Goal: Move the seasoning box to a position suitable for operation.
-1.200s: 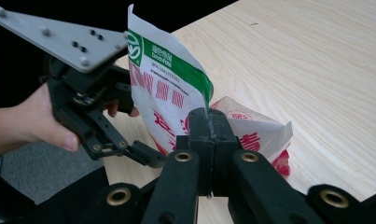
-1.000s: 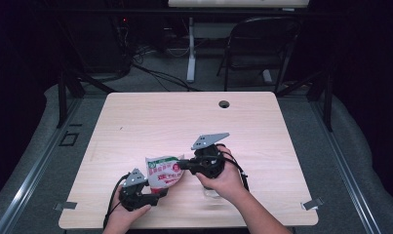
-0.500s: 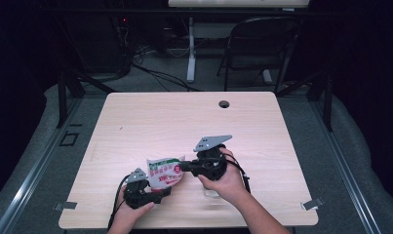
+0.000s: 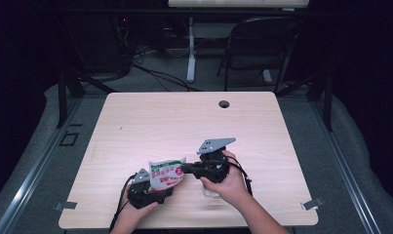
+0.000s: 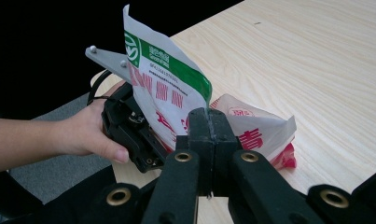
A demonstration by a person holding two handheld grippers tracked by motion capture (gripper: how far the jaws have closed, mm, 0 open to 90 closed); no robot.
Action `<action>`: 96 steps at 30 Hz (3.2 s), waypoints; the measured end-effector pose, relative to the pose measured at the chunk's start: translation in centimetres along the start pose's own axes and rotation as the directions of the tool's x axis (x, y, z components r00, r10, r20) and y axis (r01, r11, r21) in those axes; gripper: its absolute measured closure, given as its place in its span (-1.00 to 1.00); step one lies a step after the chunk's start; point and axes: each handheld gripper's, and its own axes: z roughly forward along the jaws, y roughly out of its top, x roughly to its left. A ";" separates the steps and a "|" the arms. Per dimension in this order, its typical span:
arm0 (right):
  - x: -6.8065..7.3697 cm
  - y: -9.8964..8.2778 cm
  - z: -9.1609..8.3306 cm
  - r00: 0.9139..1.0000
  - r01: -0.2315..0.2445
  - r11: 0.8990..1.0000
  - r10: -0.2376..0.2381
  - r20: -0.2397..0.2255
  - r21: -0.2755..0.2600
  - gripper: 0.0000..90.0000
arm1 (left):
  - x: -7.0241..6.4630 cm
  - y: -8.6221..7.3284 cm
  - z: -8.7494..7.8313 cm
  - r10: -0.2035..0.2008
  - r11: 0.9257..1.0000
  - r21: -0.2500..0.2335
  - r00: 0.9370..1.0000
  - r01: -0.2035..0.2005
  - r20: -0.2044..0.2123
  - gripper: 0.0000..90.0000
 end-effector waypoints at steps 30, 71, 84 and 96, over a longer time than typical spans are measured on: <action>0.3 0.1 0.4 1.000 0.004 1.000 -0.004 0.009 -0.001 1.00 | -0.2 0.2 0.2 0.033 0.999 -0.010 0.999 -0.034 -0.032 0.21; -1.2 -3.6 -2.7 1.000 -0.023 0.996 0.023 -0.005 -0.083 0.66 | -1.2 1.3 -2.3 0.236 0.965 -0.019 0.896 -0.262 -0.376 0.26; -2.9 -5.4 -3.7 0.994 -0.077 0.992 0.084 0.070 -0.097 0.59 | -3.1 1.1 -2.9 0.436 0.884 0.073 0.758 -0.462 -0.485 0.26; -3.7 -6.0 -3.7 0.988 -0.118 0.988 0.127 0.088 -0.104 0.55 | -3.5 0.7 -2.5 0.474 0.865 0.102 0.733 -0.491 -0.488 0.26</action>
